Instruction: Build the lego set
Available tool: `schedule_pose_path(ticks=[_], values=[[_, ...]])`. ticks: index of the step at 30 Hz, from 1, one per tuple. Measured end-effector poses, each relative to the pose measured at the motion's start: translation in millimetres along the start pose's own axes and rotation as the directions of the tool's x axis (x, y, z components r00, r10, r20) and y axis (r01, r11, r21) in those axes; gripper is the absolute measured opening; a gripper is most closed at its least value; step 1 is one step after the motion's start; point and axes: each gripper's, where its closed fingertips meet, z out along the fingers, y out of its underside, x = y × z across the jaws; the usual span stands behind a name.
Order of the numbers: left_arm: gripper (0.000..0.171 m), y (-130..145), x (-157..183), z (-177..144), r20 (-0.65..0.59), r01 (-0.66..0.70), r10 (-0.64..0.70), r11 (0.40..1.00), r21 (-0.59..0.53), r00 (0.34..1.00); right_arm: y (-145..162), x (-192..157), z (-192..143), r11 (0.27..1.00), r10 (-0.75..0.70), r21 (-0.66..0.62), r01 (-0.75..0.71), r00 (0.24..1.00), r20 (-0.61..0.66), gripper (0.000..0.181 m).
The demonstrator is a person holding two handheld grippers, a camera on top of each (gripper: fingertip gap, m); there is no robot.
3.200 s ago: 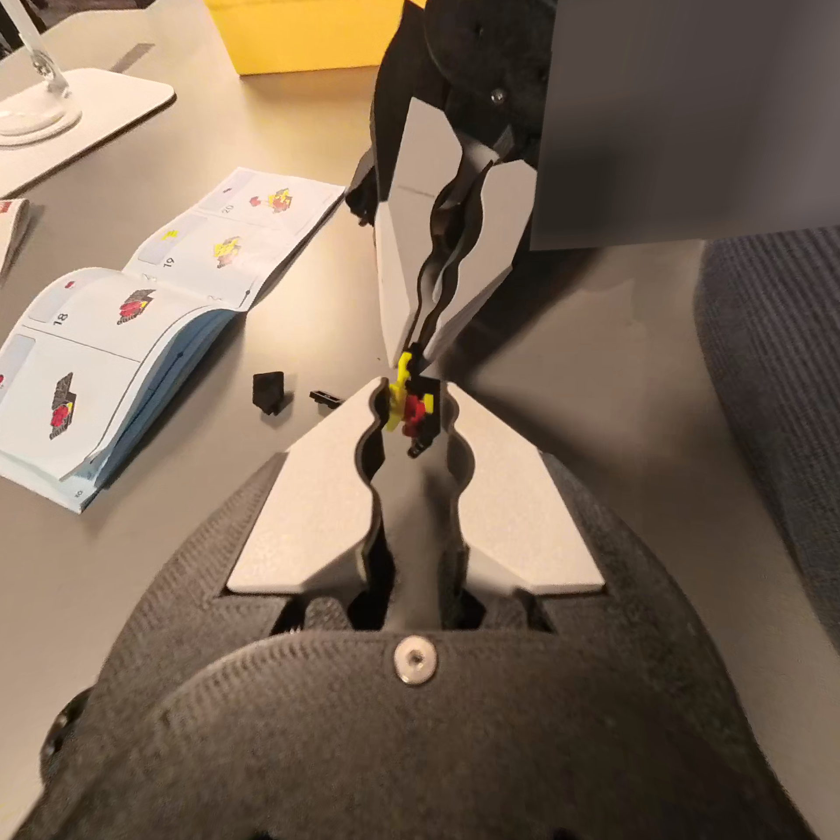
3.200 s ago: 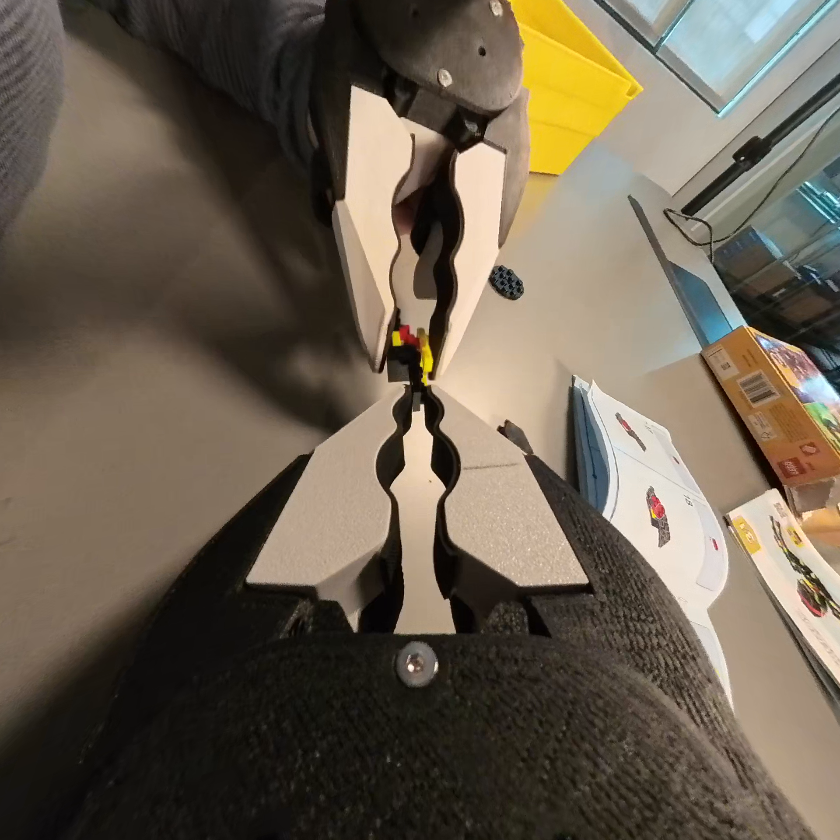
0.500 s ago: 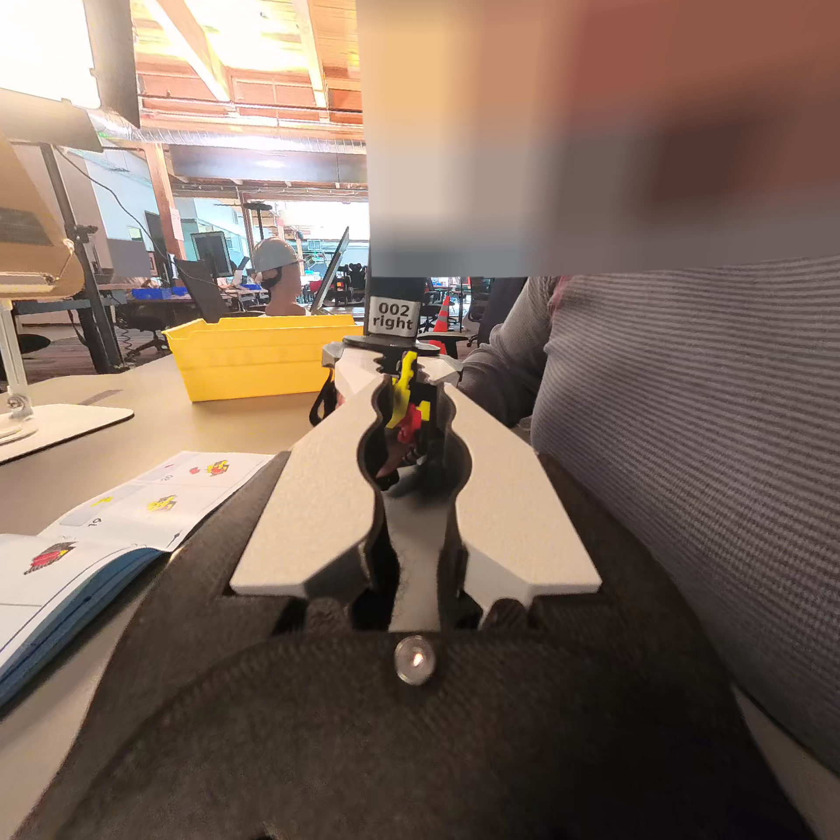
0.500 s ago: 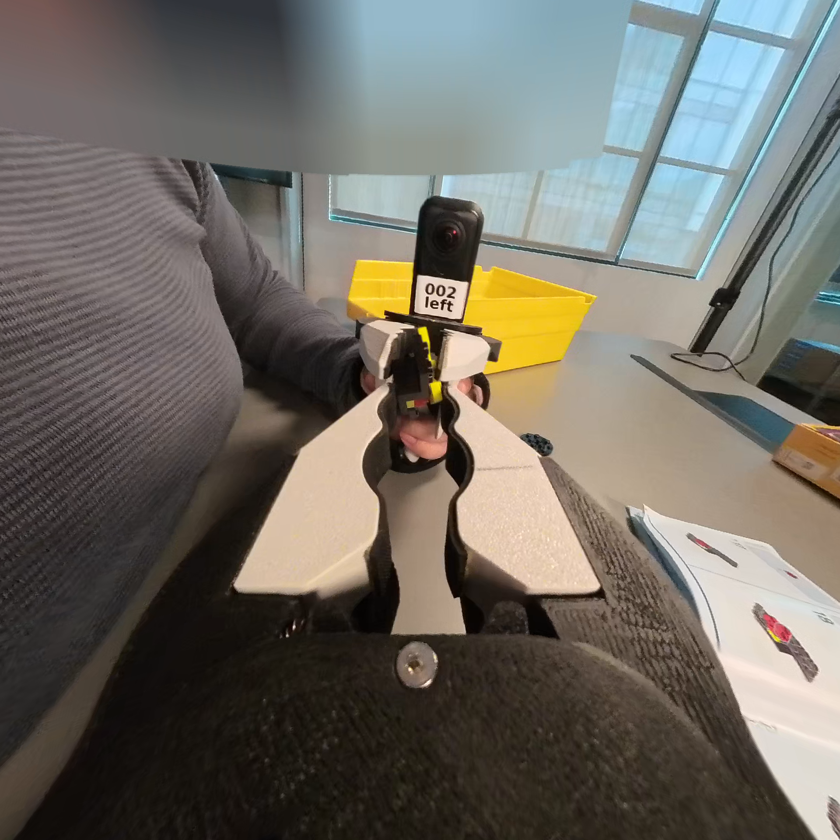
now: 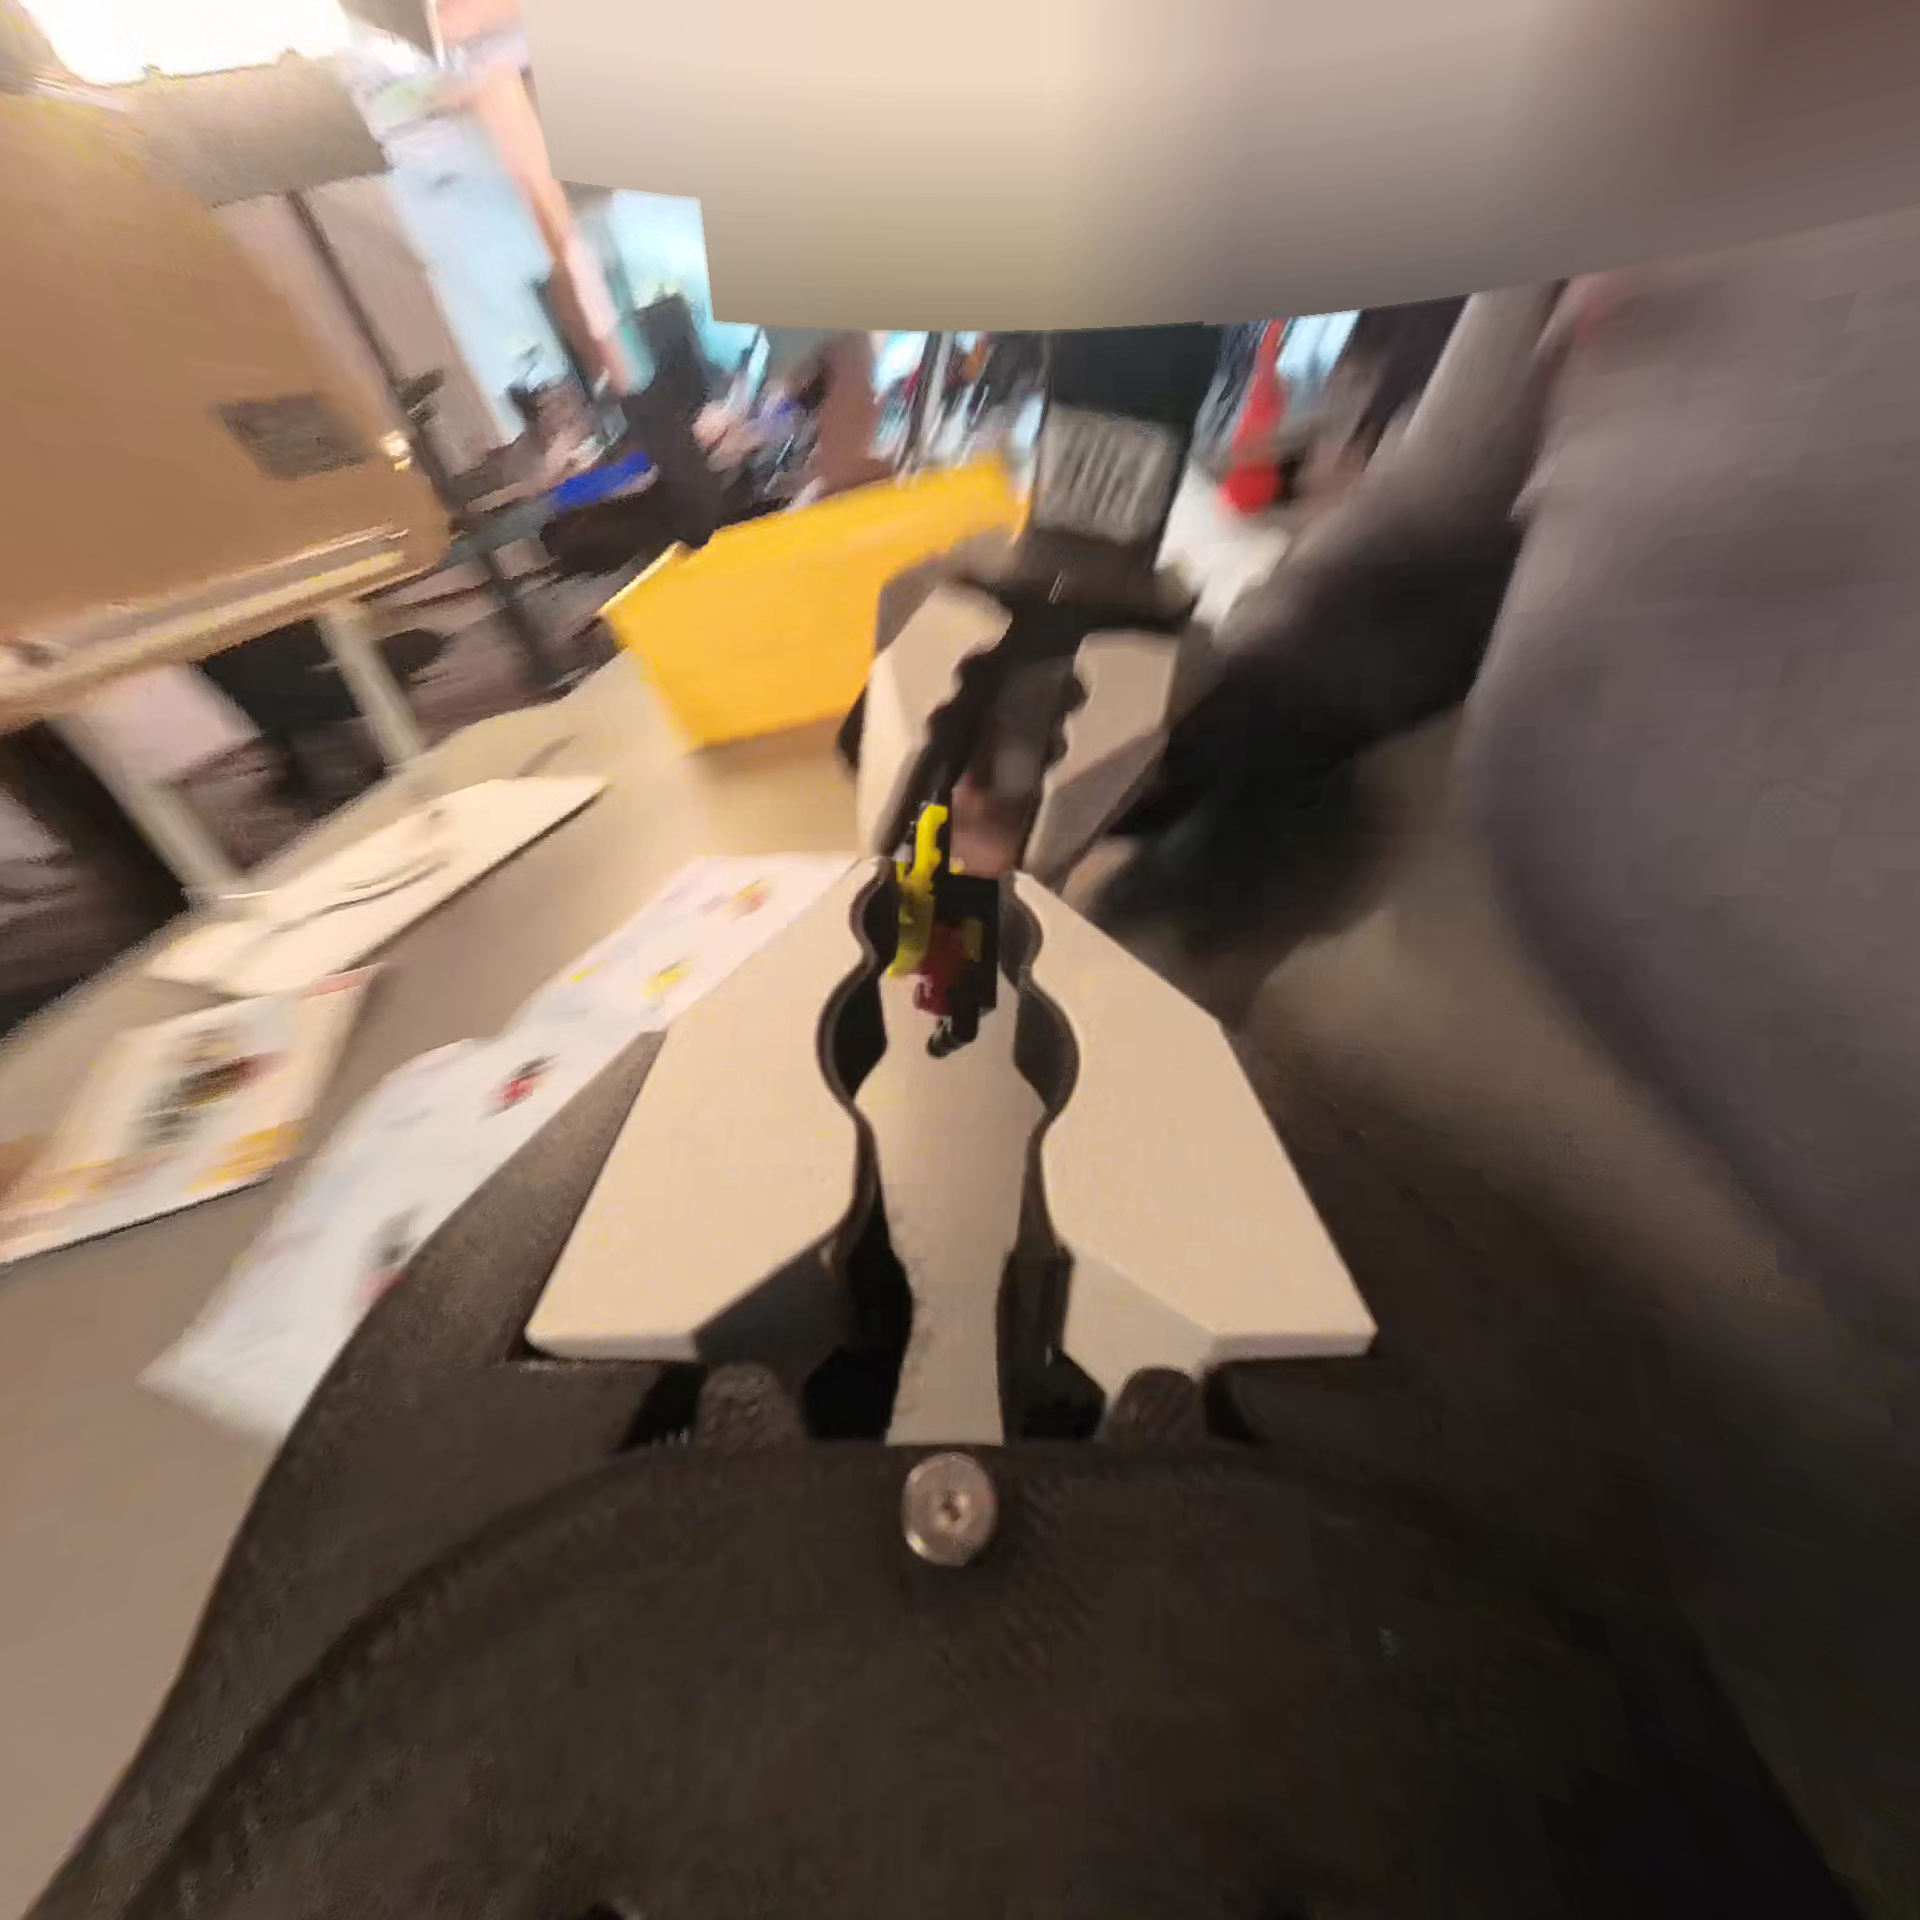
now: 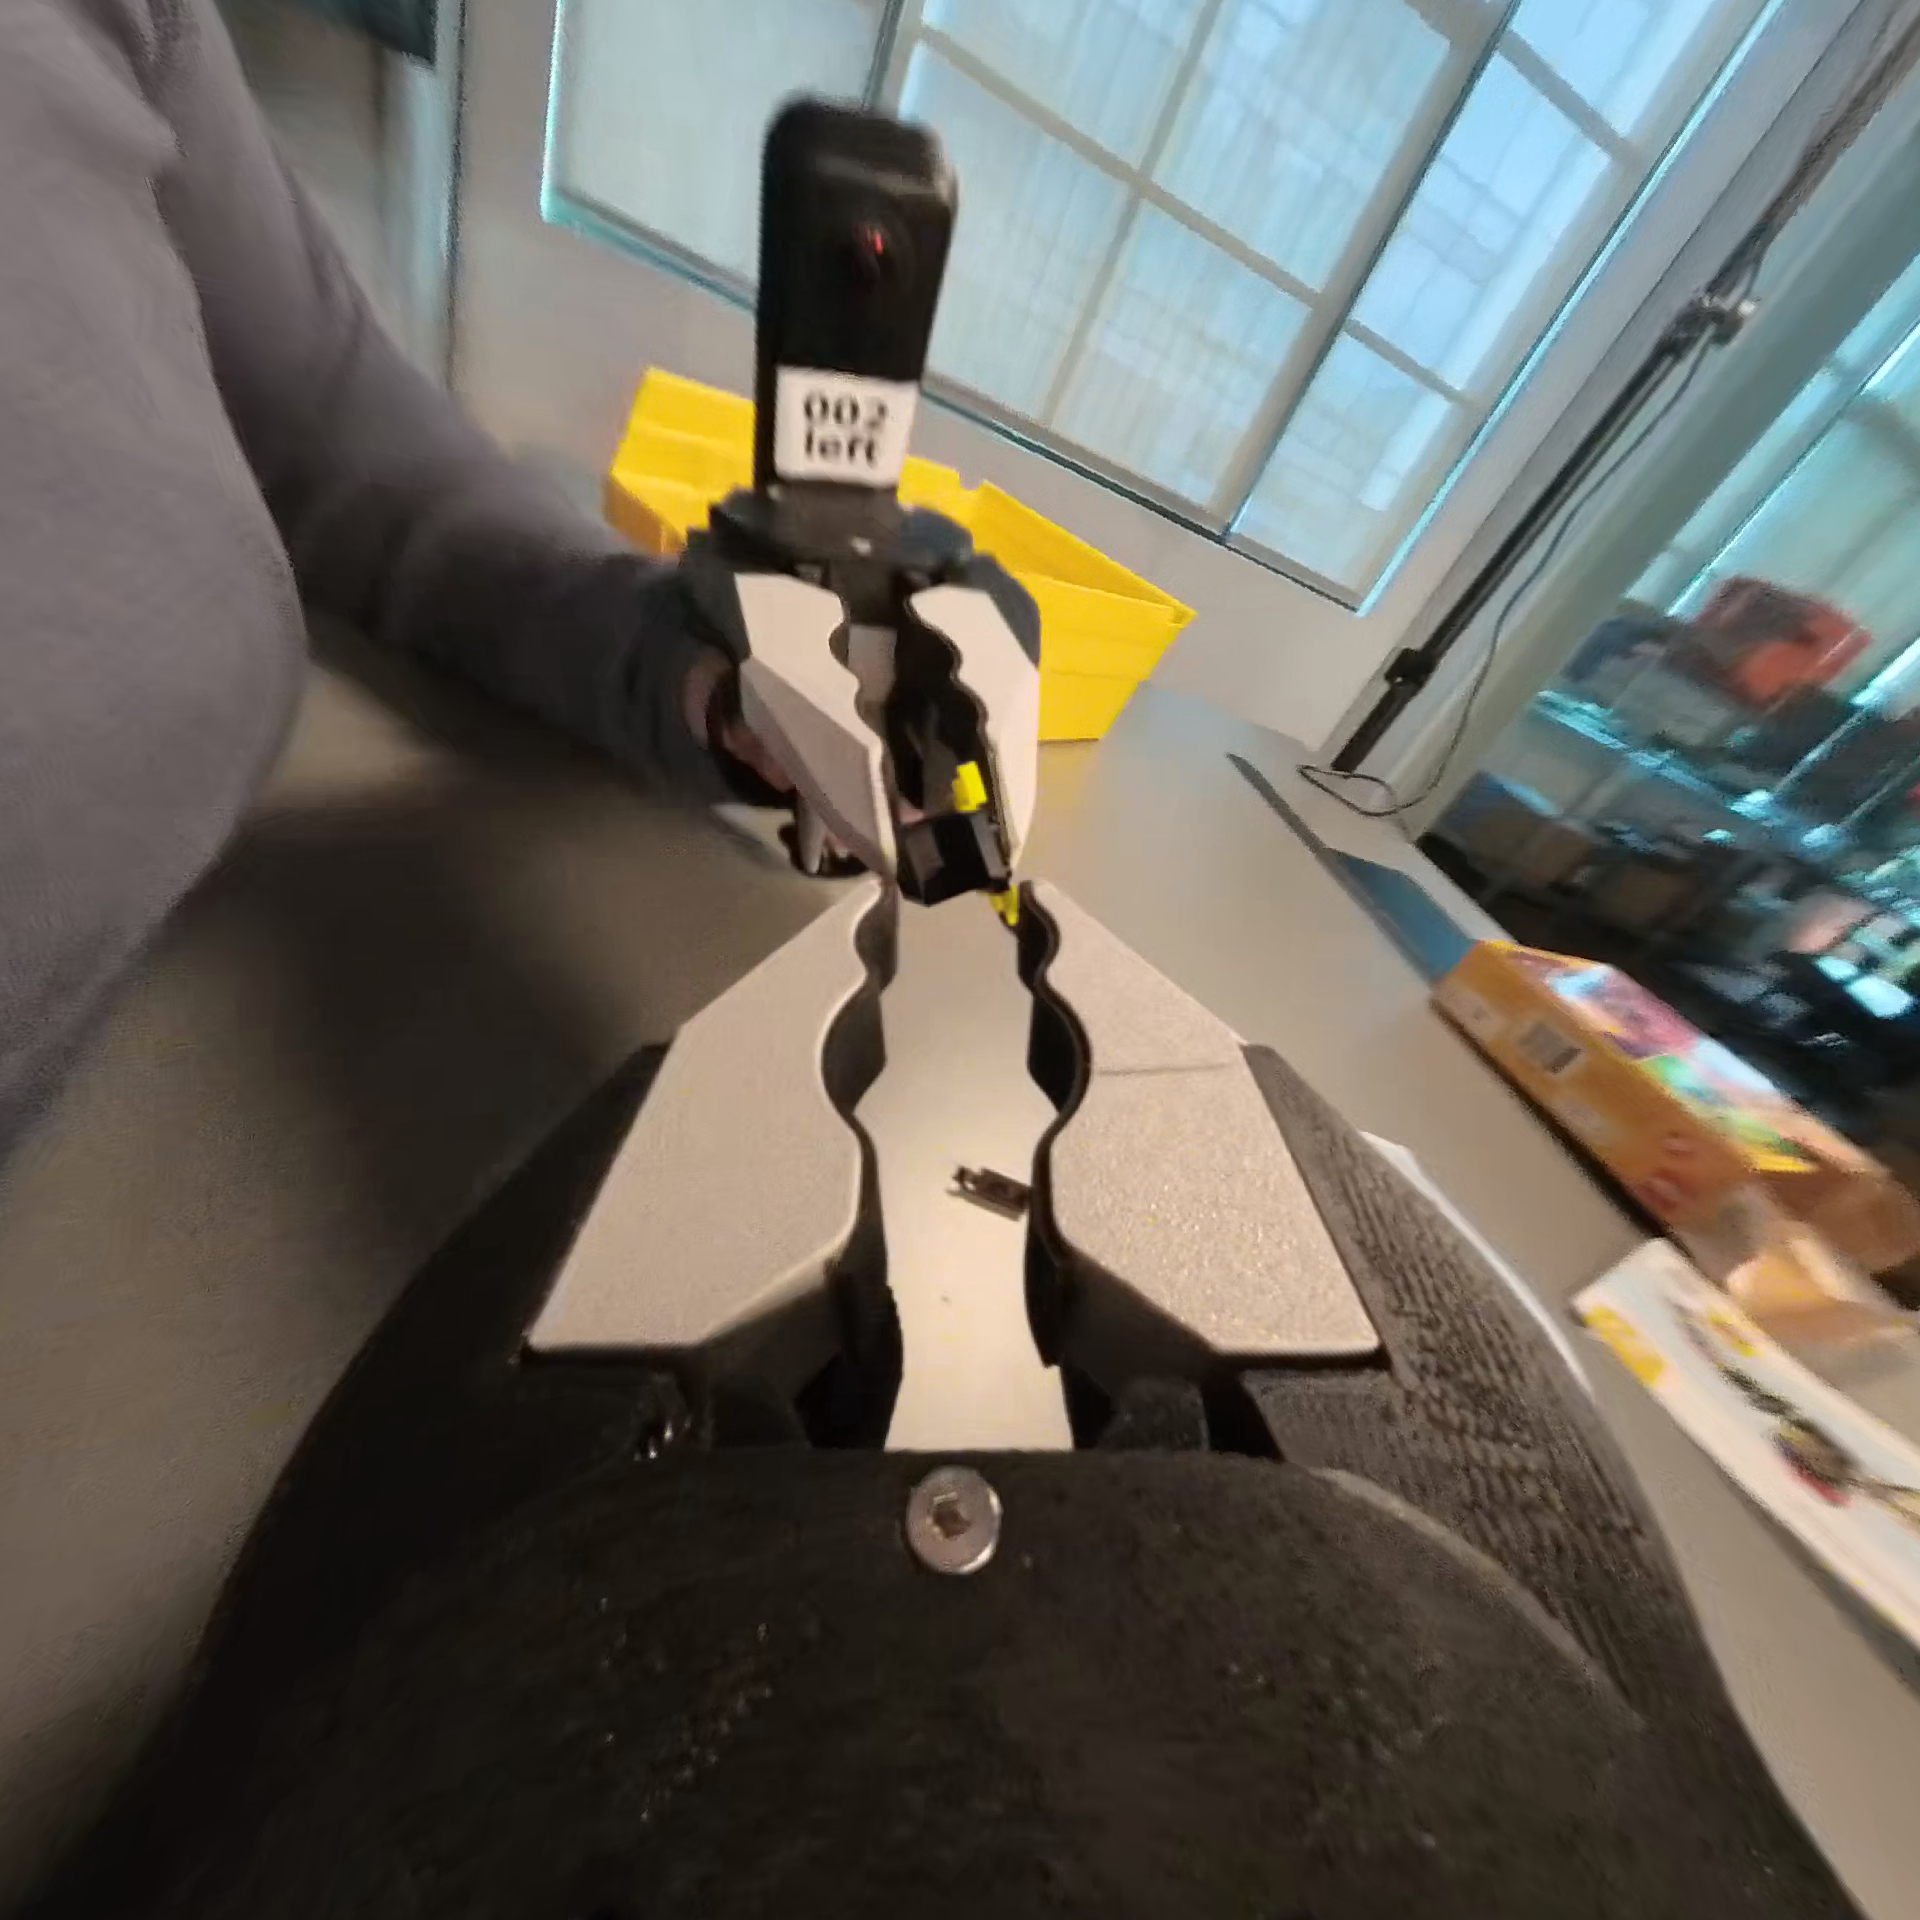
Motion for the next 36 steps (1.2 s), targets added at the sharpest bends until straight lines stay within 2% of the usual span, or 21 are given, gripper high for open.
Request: schedule_pose_path(ticks=[3, 6, 9, 11, 12, 14, 16, 18, 20, 25, 29, 32, 36], values=[[0.018, 23, -4, -2, 0.058, -0.200, 0.215, 0.960, -0.194, 0.975, 7, -2, 1, 0.990, -0.130, -0.056, 0.129, 0.991, -0.017, 0.014], [0.018, 33, 2, 0, 0.035, -0.281, 0.300, 0.925, -0.256, 0.953, 18, -6, 4, 0.968, -0.220, -0.124, 0.219, 0.976, 0.004, 0.012], [0.018, 38, 8, 3, 0.001, -0.269, 0.280, 0.923, -0.274, 0.960, 26, -12, 5, 0.948, -0.268, -0.166, 0.271, 0.963, 0.043, 0.003], [0.018, 39, 9, 3, 0.001, -0.237, 0.247, 0.934, -0.268, 0.969, 25, -13, 5, 0.963, -0.213, -0.160, 0.219, 0.976, 0.054, 0.002], [0.019, 37, 8, 2, 0.011, -0.210, 0.220, 0.944, -0.255, 0.975, 23, -12, 5, 0.976, -0.161, -0.141, 0.167, 0.985, 0.059, 0.002], [0.039, 38, 5, 1, 0.024, -0.158, 0.170, 0.952, -0.263, 0.985, 18, -8, 4, 0.996, -0.018, -0.087, 0.024, 0.998, 0.063, 0.002], [0.045, 40, 6, 1, 0.019, -0.107, 0.116, 0.960, -0.260, 0.993, 11, -4, 1, 0.988, 0.156, -0.018, -0.155, 0.983, 0.101, 0.002], [0.034, 30, 8, 2, 0.014, -0.055, 0.058, 0.980, -0.193, 0.998, 4, -1, -1, 0.958, 0.277, 0.031, -0.284, 0.950, 0.145, 0.002], [0.027, 22, 6, 1, 0.019, 0.000, 0.002, 0.990, -0.139, 1.000, 1, 0, -2, 0.943, 0.315, 0.054, -0.328, 0.934, 0.166, 0.002], [0.018, 12, 5, 0, -0.009, 0.122, -0.122, 0.991, -0.056, 0.992, -1, -1, -1, 0.935, 0.333, 0.064, -0.349, 0.925, 0.183, 0.002], [0.018, 11, 3, 1, -0.033, 0.236, -0.239, 0.969, -0.074, 0.971, -2, 3, -2, 0.922, 0.364, 0.074, -0.381, 0.914, 0.178, 0.002], [0.018, 13, 2, 2, -0.014, 0.185, -0.187, 0.978, -0.102, 0.982, -1, 2, -2, 0.930, 0.345, 0.064, -0.361, 0.922, 0.175, 0.002], [0.018, 21, 4, 1, 0.016, 0.038, -0.036, 0.988, -0.148, 0.999, 8, -4, -1, 0.990, 0.139, 0.008, -0.141, 0.982, 0.130, 0.002]])
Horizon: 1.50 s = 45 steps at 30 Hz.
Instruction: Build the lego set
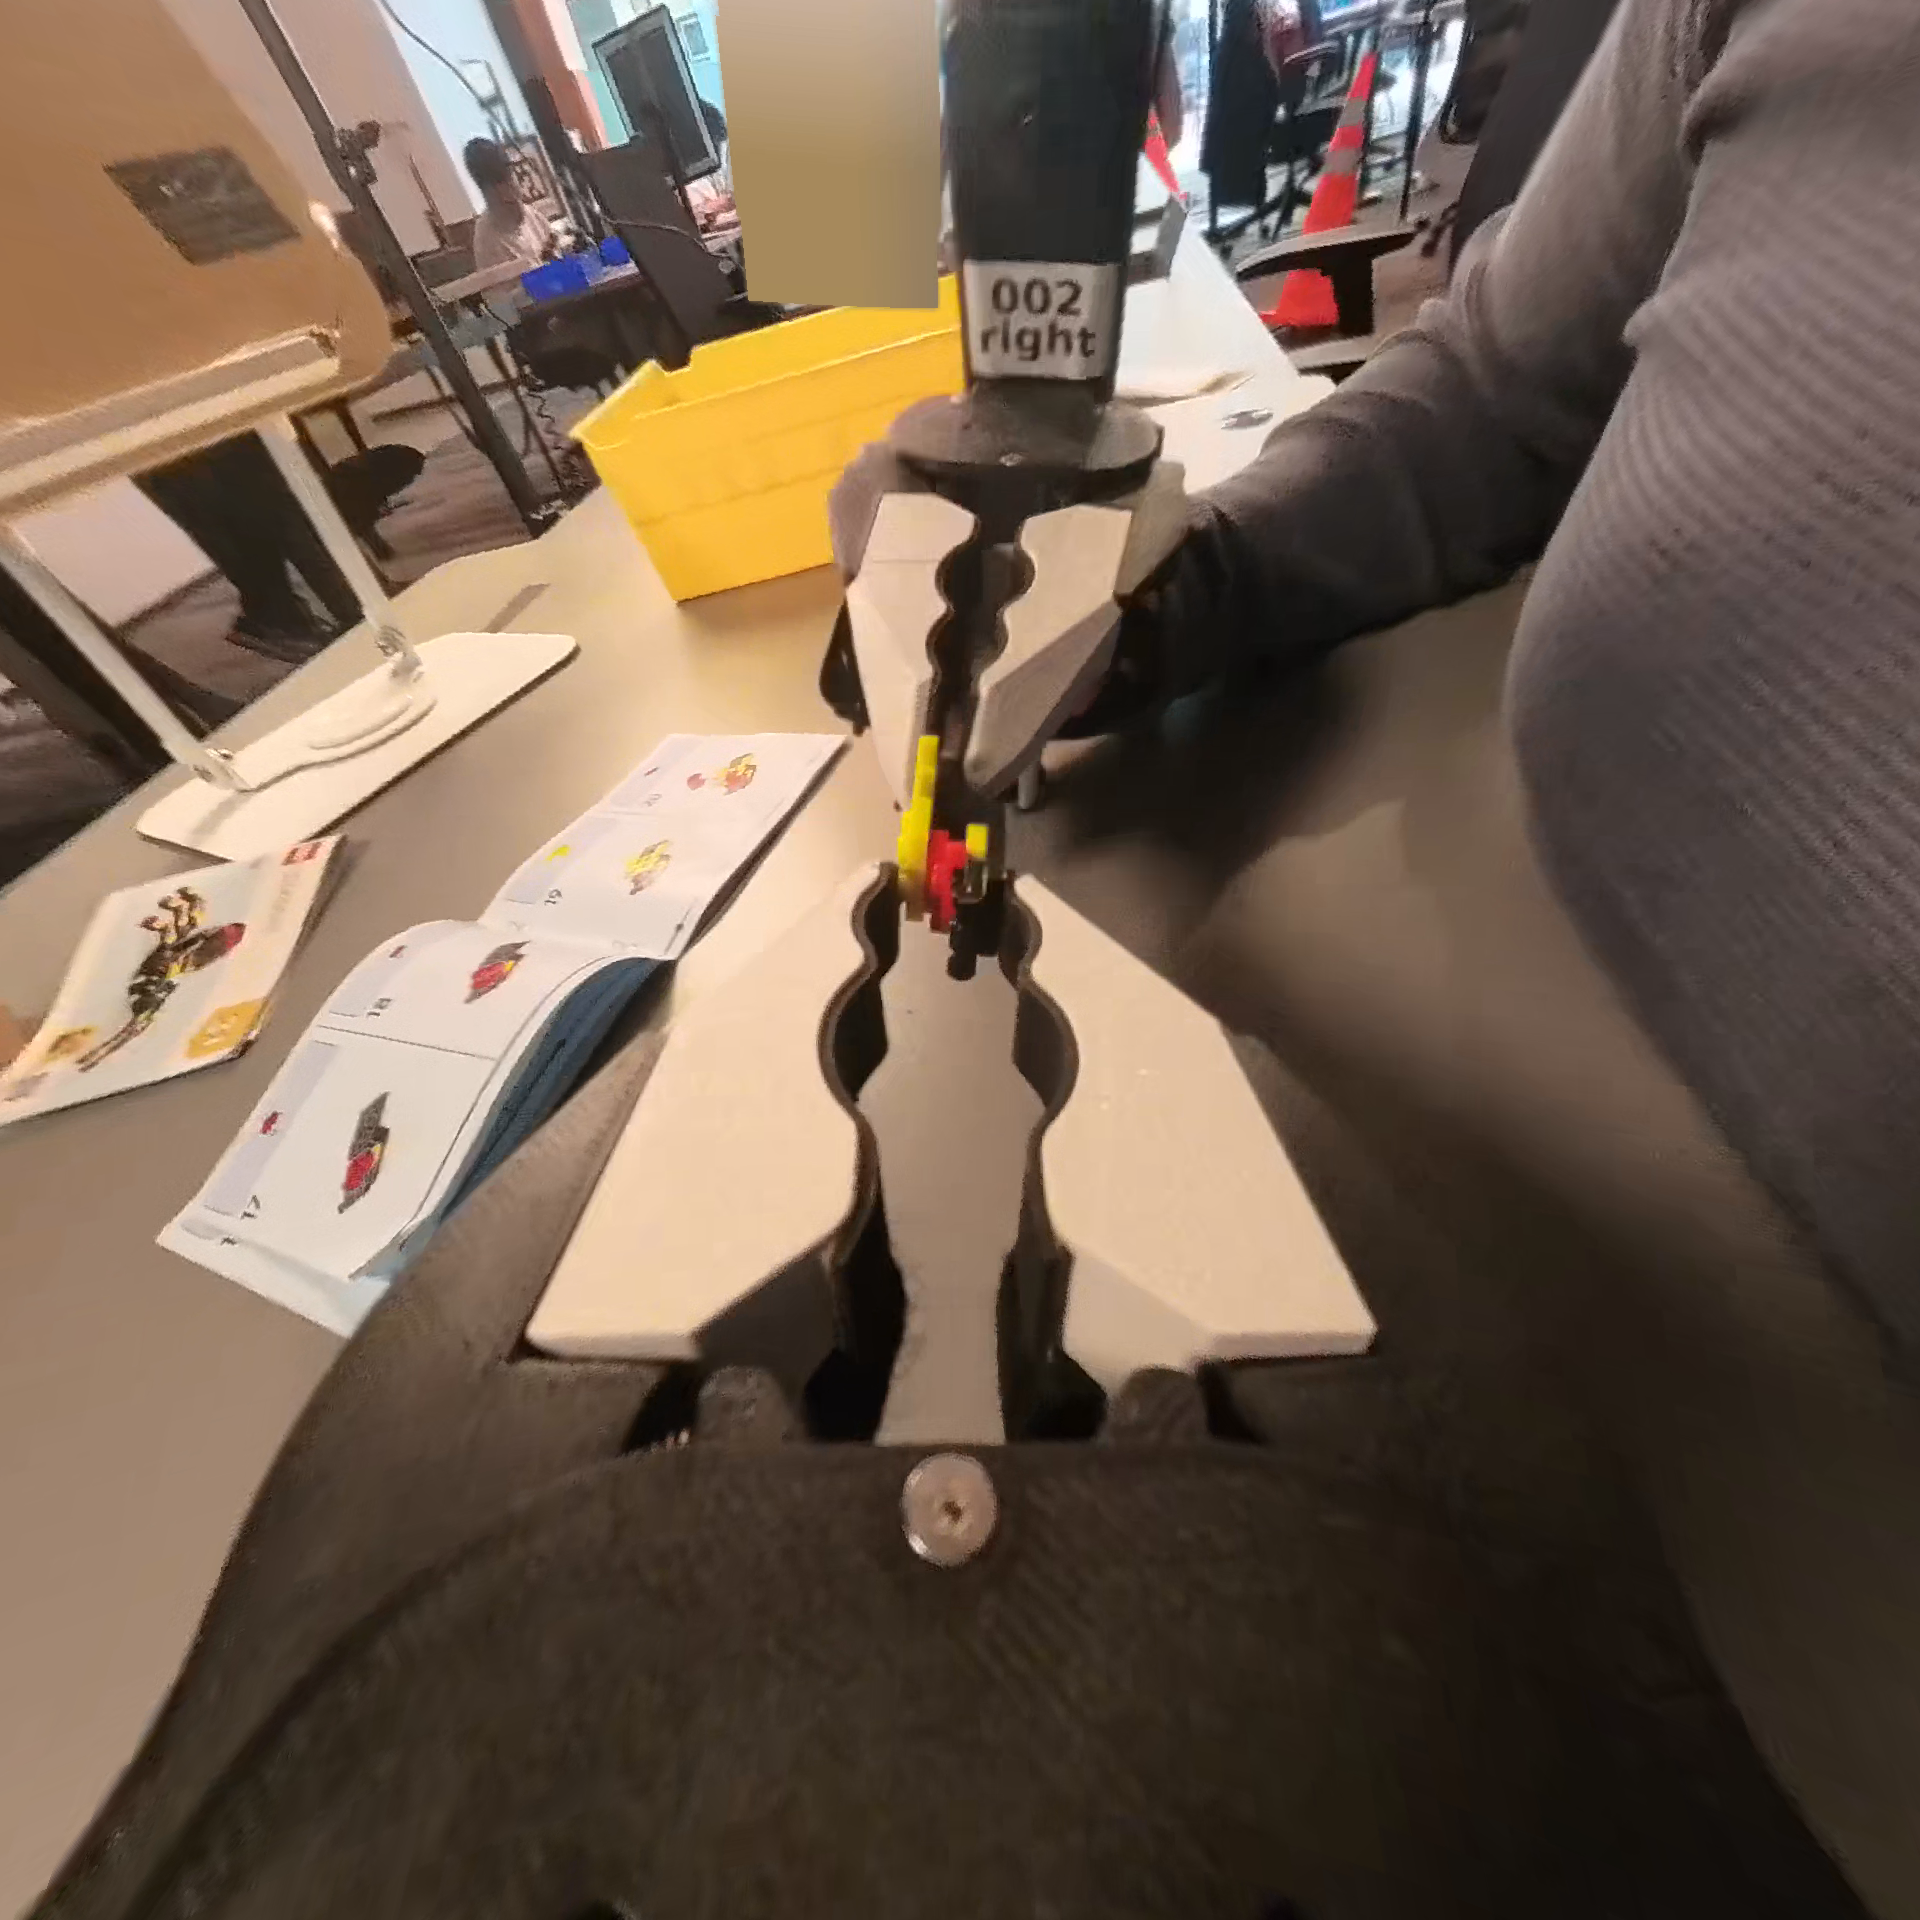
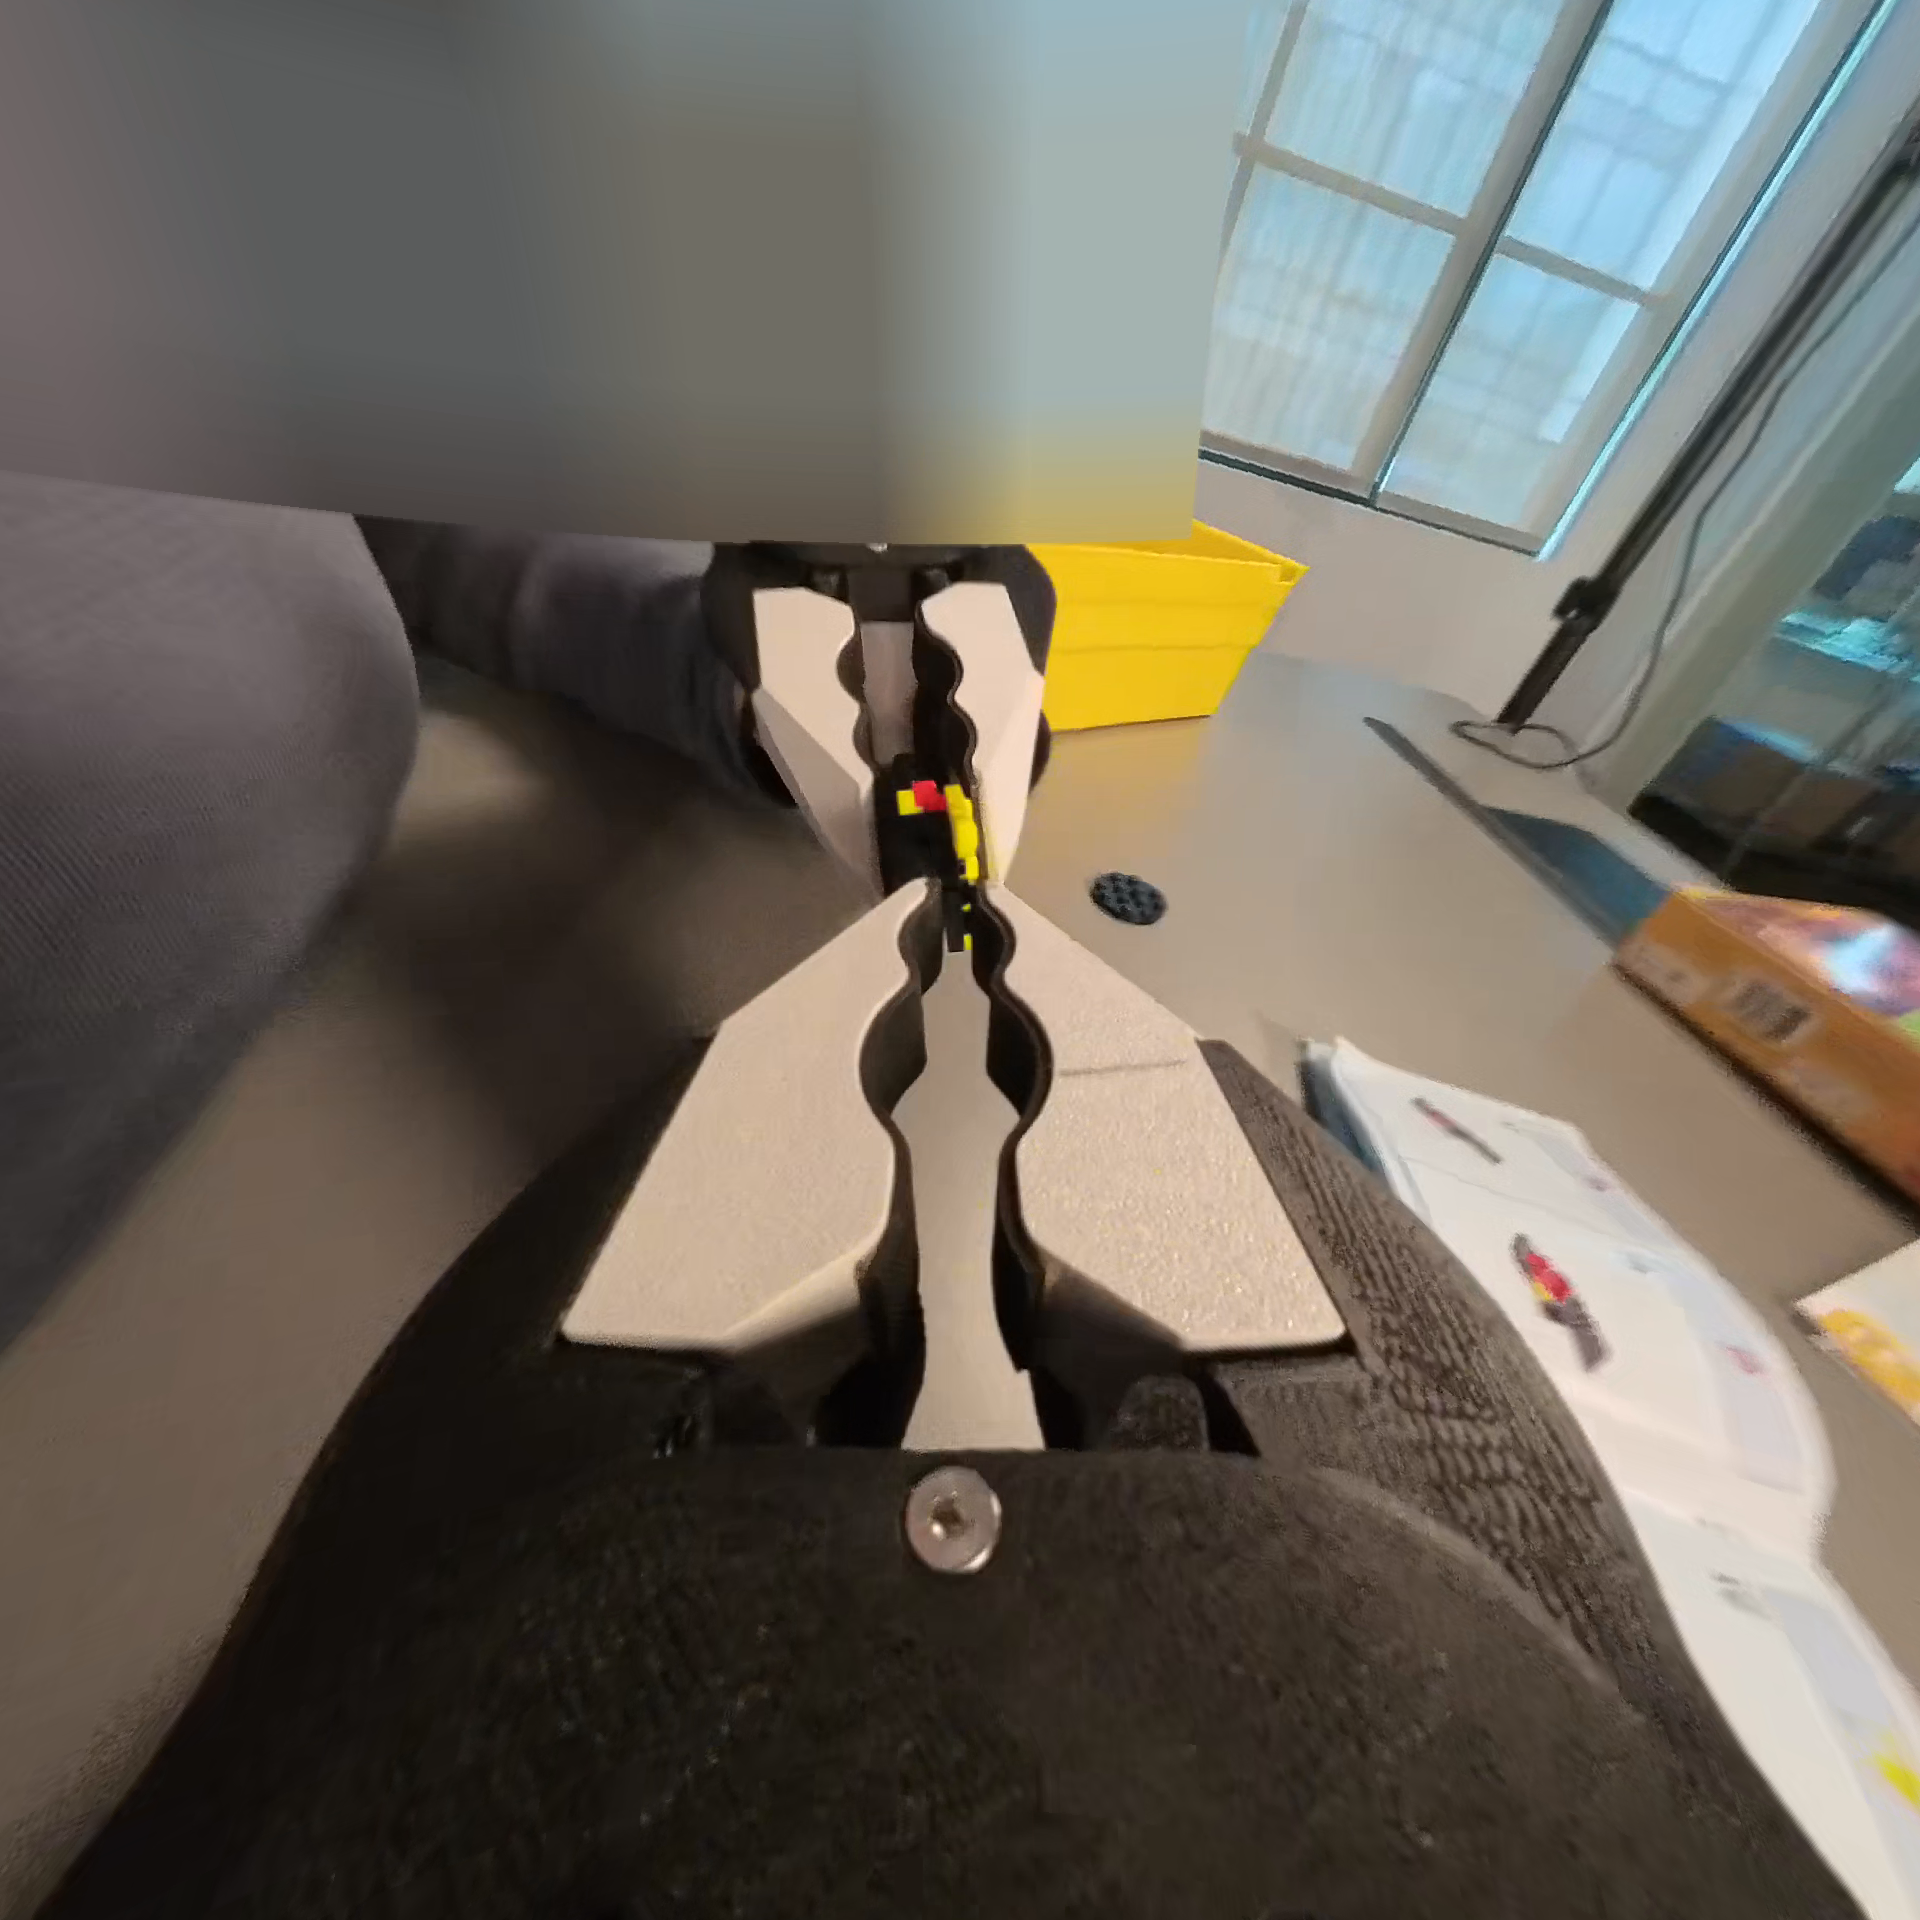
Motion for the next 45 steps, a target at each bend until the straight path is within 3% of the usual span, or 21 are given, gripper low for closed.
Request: schedule_pose_path(ticks=[1, 3, 6, 9, 12, 14, 16, 21, 26, 32, 38, 42, 45], values=[[0.018, 2, 1, 0, 0.004, -0.006, 0.006, 1.000, 0.001, 1.000, 2, -1, 0, 0.995, -0.095, -0.030, 0.095, 0.995, -0.020, 0.003], [0.035, 6, 4, 0, -0.019, 0.025, -0.025, 0.999, -0.020, 0.999, 7, 1, -1, 0.930, -0.359, -0.120, 0.349, 0.929, -0.084, 0.002], [0.045, 4, 6, -3, -0.116, 0.205, -0.206, 0.979, -0.023, 0.972, 13, 0, -3, 0.732, -0.671, -0.239, 0.638, 0.736, -0.091, 0.002], [0.041, 0, 8, -7, -0.229, 0.385, -0.377, 0.923, -0.010, 0.898, 11, -7, -2, 0.547, -0.831, -0.287, 0.786, 0.551, -0.074, 0.002], [0.034, -2, 14, -11, -0.318, 0.435, -0.415, 0.900, -0.009, 0.853, 1, -13, -2, 0.497, -0.867, -0.270, 0.825, 0.488, -0.103, 0.002], [0.031, -1, 16, -10, -0.322, 0.418, -0.399, 0.908, -0.011, 0.859, 1, -15, -1, 0.499, -0.865, -0.262, 0.826, 0.491, -0.100, 0.002], [0.015, 0, 12, -10, -0.284, 0.389, -0.373, 0.921, 0.001, 0.883, 0, -16, -1, 0.503, -0.864, -0.252, 0.827, 0.494, -0.103, 0.002], [0.015, 6, 10, -9, -0.227, 0.304, -0.300, 0.952, -0.017, 0.927, 9, -14, 0, 0.541, -0.837, -0.274, 0.795, 0.542, -0.081, 0.003], [0.016, 38, -3, -6, -0.072, 0.251, -0.273, 0.942, -0.223, 0.959, 27, -3, -2, 0.622, -0.760, -0.345, 0.703, 0.648, -0.048, 0.020], [0.016, 77, -3, -4, 0.009, 0.204, -0.222, 0.876, -0.436, 0.975, 20, 24, -13, 0.716, -0.682, -0.369, 0.593, 0.707, -0.188, 0.022], [0.018, 83, 0, -5, 0.005, 0.210, -0.236, 0.856, -0.472, 0.972, 8, 38, -16, 0.869, -0.489, -0.265, 0.417, 0.801, -0.345, 0.020], [0.039, 82, 4, -5, -0.012, 0.197, -0.229, 0.860, -0.470, 0.973, -3, 50, -26, 0.929, -0.370, -0.168, 0.330, 0.812, -0.452, 0.020], [0.046, 63, -12, -8, 0.072, 0.186, -0.172, 0.922, -0.339, 0.982, -15, 58, -39, 0.942, -0.318, -0.082, 0.325, 0.791, -0.523, 0.018]])
